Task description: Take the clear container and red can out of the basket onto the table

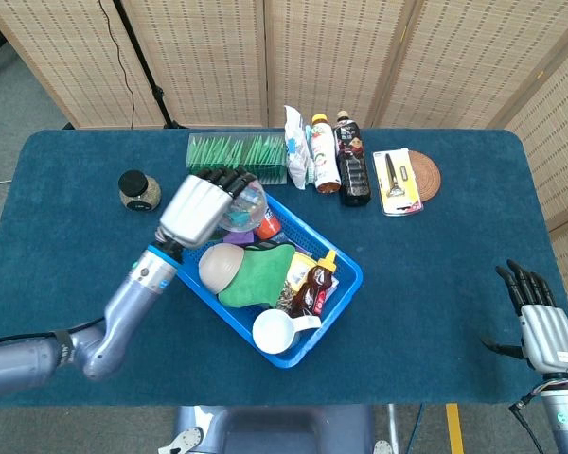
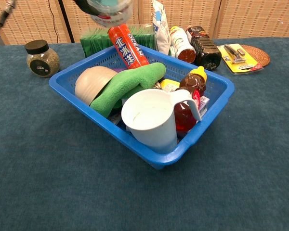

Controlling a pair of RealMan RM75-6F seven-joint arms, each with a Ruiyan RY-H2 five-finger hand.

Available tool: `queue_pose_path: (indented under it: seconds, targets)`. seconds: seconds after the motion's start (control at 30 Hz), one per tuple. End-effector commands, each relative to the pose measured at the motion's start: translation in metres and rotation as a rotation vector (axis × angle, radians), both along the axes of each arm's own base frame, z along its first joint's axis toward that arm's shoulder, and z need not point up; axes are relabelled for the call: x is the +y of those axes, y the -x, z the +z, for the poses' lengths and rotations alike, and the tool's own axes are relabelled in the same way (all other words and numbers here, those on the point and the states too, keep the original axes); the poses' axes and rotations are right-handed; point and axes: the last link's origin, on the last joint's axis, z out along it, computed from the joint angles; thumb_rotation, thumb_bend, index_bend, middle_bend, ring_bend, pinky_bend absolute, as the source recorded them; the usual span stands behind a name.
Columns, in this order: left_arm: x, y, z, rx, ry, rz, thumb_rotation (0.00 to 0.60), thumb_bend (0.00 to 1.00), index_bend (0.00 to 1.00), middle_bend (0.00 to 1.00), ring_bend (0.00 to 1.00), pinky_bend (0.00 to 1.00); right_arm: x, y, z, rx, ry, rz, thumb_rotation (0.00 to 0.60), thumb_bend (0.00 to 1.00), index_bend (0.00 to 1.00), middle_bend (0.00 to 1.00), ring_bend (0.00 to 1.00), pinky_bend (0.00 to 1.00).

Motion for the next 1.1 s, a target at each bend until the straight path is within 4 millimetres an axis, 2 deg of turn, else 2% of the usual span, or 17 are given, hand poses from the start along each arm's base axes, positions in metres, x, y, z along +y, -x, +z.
queue_pose_path:
  seconds: [0.03, 0.07, 0.13, 0.23, 0.3, 0.53, 0.73, 1.0, 1.07, 1.1]
  targets:
    - [-0.007, 0.048, 0.043, -0.068, -0.016, 0.093, 0.600, 0.32, 0.30, 0.42, 0.43, 0.39, 0.001, -0.001, 0.000, -0.001, 0.000, 0.004, 0.600, 0.00, 0.00, 0.00, 0.00, 0.00]
    - [-0.007, 0.056, 0.046, -0.070, -0.010, 0.108, 0.600, 0.32, 0.30, 0.42, 0.43, 0.39, 0.001, -0.001, 0.000, 0.000, 0.000, 0.005, 0.600, 0.00, 0.00, 0.00, 0.00, 0.00]
    - [-0.007, 0.085, 0.052, -0.079, -0.003, 0.176, 0.600, 0.32, 0.30, 0.42, 0.43, 0.39, 0.002, -0.002, -0.001, -0.006, -0.009, 0.005, 0.600, 0.00, 0.00, 0.00, 0.00, 0.00]
    - [-0.005, 0.121, 0.050, -0.071, 0.024, 0.249, 0.600, 0.32, 0.30, 0.42, 0.43, 0.39, 0.002, -0.003, -0.003, -0.013, -0.020, 0.011, 0.600, 0.00, 0.00, 0.00, 0.00, 0.00]
    - [-0.005, 0.145, 0.041, -0.072, 0.062, 0.304, 0.600, 0.32, 0.30, 0.42, 0.43, 0.39, 0.003, -0.005, -0.003, -0.014, -0.025, 0.017, 0.600, 0.00, 0.00, 0.00, 0.00, 0.00]
    - [-0.002, 0.200, 0.012, -0.103, 0.138, 0.427, 0.600, 0.32, 0.30, 0.42, 0.43, 0.39, 0.004, -0.005, -0.004, -0.014, -0.030, 0.017, 0.600, 0.00, 0.00, 0.00, 0.00, 0.00]
    - [0.000, 0.225, -0.008, -0.142, 0.191, 0.479, 0.600, 0.32, 0.30, 0.42, 0.43, 0.39, 0.004, -0.004, -0.005, -0.008, -0.034, 0.014, 0.600, 0.00, 0.00, 0.00, 0.00, 0.00]
    - [0.006, 0.230, -0.032, -0.172, 0.247, 0.490, 0.600, 0.32, 0.30, 0.42, 0.41, 0.39, 0.002, -0.003, -0.008, -0.005, -0.045, 0.006, 0.600, 0.00, 0.00, 0.00, 0.00, 0.00]
    - [0.009, 0.230, -0.037, -0.174, 0.249, 0.489, 0.600, 0.32, 0.28, 0.39, 0.36, 0.38, 0.002, -0.002, -0.008, -0.005, -0.046, 0.003, 0.600, 0.00, 0.00, 0.00, 0.00, 0.00]
    - [0.010, 0.230, -0.040, -0.174, 0.250, 0.492, 0.600, 0.32, 0.22, 0.31, 0.28, 0.33, 0.002, -0.002, -0.008, -0.004, -0.045, 0.003, 0.600, 0.00, 0.00, 0.00, 0.00, 0.00]
